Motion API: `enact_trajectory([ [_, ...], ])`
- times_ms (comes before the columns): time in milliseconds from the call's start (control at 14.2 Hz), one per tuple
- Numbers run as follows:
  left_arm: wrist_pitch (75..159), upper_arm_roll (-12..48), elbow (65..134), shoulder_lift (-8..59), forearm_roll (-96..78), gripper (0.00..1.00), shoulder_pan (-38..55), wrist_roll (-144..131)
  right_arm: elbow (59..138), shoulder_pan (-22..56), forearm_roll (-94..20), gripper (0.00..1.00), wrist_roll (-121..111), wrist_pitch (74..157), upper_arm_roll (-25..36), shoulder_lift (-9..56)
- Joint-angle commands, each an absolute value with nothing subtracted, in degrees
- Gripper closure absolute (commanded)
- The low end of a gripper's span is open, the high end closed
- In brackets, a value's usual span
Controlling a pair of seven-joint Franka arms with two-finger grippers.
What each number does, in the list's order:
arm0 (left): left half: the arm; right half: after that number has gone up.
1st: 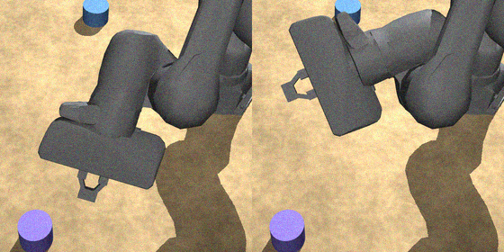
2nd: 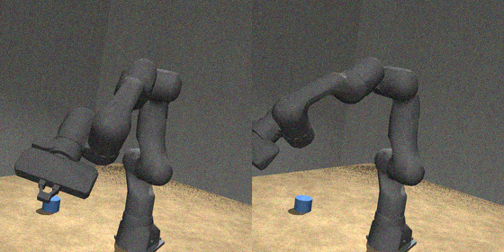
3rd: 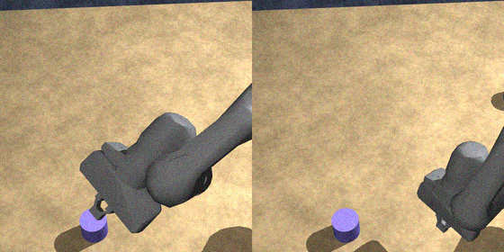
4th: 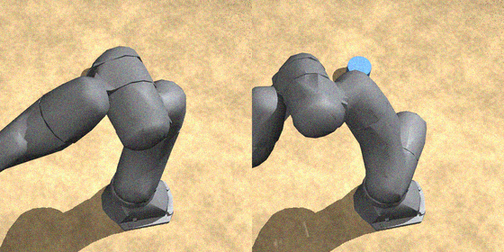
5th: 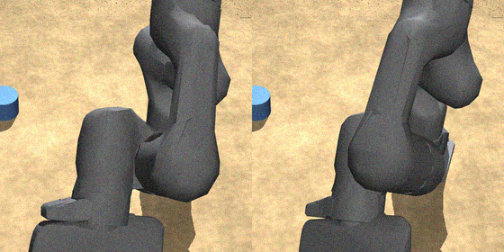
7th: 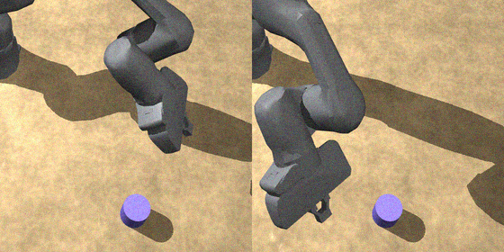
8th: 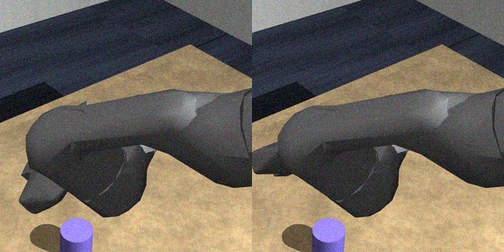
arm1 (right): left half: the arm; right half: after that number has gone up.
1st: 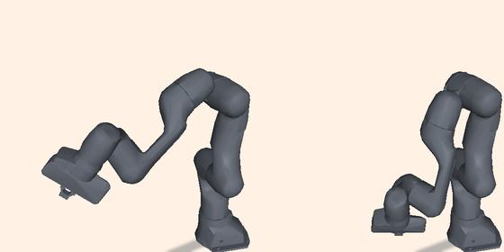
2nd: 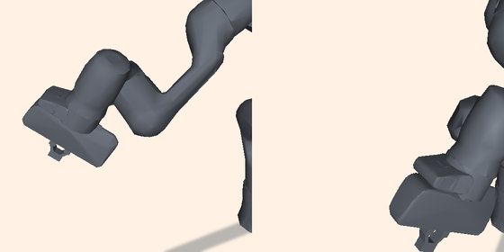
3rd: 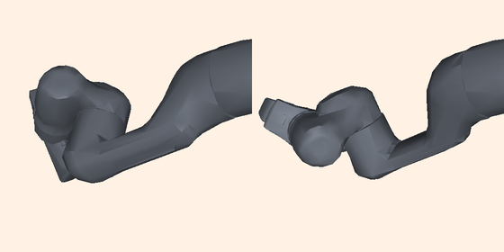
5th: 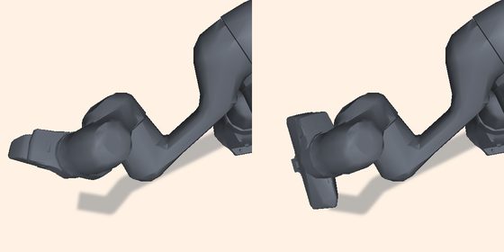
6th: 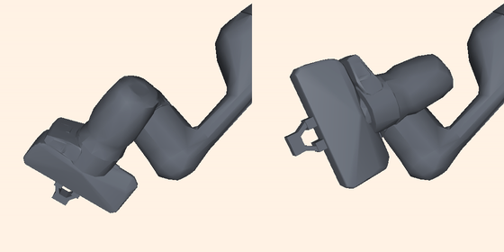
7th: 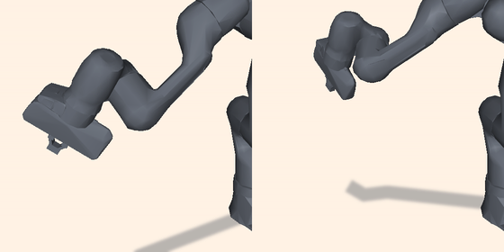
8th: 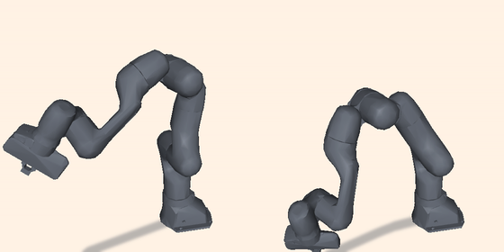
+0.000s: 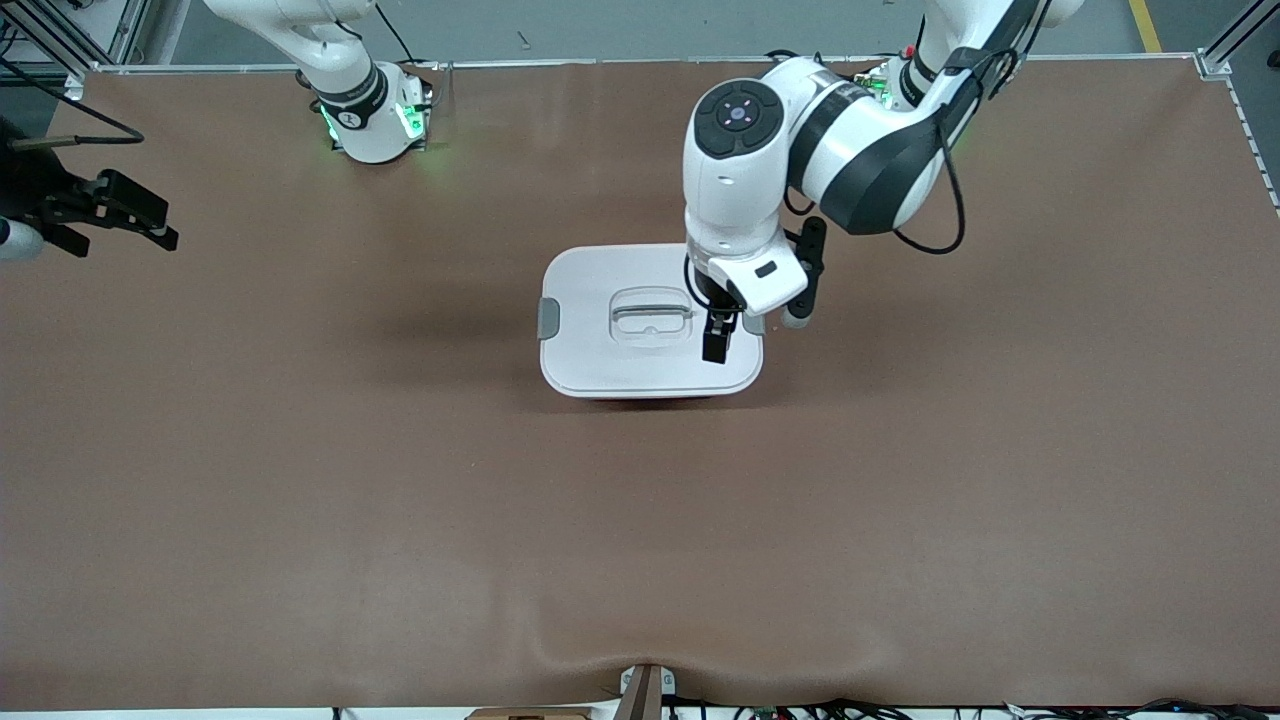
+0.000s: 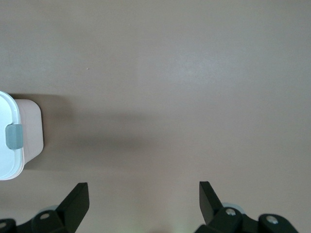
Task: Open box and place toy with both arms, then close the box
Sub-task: 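Open the left gripper and lift it off the lid handle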
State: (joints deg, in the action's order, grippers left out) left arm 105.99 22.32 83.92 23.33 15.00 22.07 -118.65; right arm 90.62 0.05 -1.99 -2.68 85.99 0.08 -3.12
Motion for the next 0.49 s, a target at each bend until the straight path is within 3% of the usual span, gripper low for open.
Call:
enact_trajectory([
  [0,102.1,22.8,83.8,21.5,14.0,0.00,20.0,-109.0,89.7,0.4,-1.4,0.00,-2.3,85.7,0.2,-3.0],
  [422,97.6,22.8,84.0,17.8,11.4,0.00,12.3,-87.7,89.6,0.4,-1.3,0.00,-2.4,85.6,0.2,-3.0],
])
